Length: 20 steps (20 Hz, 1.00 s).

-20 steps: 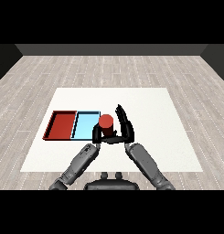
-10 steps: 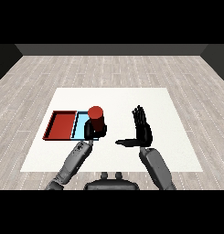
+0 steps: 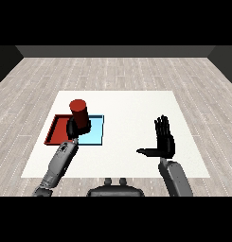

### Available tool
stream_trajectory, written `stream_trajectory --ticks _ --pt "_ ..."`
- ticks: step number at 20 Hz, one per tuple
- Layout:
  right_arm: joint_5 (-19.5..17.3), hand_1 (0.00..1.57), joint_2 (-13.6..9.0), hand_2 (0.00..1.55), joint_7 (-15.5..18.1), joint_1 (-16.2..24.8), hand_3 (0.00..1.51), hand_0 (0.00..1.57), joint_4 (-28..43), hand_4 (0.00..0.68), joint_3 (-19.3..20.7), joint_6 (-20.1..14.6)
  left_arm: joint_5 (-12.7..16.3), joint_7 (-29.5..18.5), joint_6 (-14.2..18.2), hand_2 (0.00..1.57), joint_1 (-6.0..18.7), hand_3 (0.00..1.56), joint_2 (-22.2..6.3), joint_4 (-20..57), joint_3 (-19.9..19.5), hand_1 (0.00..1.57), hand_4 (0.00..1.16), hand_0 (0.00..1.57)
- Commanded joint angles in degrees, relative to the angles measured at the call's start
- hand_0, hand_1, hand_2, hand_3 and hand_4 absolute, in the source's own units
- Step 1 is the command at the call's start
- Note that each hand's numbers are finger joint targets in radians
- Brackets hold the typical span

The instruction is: Pick the red can and put it in the red box

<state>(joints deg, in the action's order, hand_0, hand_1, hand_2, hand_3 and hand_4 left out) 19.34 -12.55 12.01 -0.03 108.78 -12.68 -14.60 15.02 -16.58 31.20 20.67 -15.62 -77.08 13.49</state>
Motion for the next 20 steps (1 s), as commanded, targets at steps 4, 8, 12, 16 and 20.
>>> stream_trajectory --ticks 4,8,12,16,20 --pt "1.17 0.00 -1.21 0.00 2.45 6.64 0.00 0.00 -0.37 0.000 2.19 2.98 -3.84 3.57 -2.27 1.54 0.71 1.47 -10.81 9.58 -5.30 1.57 1.13 1.57" --pt "4.33 0.00 -0.88 0.00 3.60 2.89 0.00 0.00 -7.00 0.000 6.64 4.85 -4.77 8.87 -4.00 1.55 4.49 1.50 -13.75 20.92 -6.69 1.57 1.11 1.57" --pt "1.33 0.00 -0.33 0.00 2.21 1.87 0.00 0.00 -6.69 0.000 4.21 2.97 -7.55 7.24 -6.11 1.55 5.46 1.47 -15.84 36.00 -6.87 1.57 1.05 1.57" --pt "3.79 0.00 0.82 0.00 5.11 -1.77 0.00 0.00 -12.32 0.000 6.73 5.31 -11.39 13.90 -5.62 1.43 11.19 1.36 -16.01 48.49 -4.95 1.51 0.97 1.51" --pt "1.37 0.00 0.40 0.00 6.27 -2.87 0.00 0.00 -15.62 0.000 6.60 5.07 -13.08 10.90 -6.01 0.60 14.01 0.00 -12.81 59.75 -5.12 0.63 0.77 0.63"
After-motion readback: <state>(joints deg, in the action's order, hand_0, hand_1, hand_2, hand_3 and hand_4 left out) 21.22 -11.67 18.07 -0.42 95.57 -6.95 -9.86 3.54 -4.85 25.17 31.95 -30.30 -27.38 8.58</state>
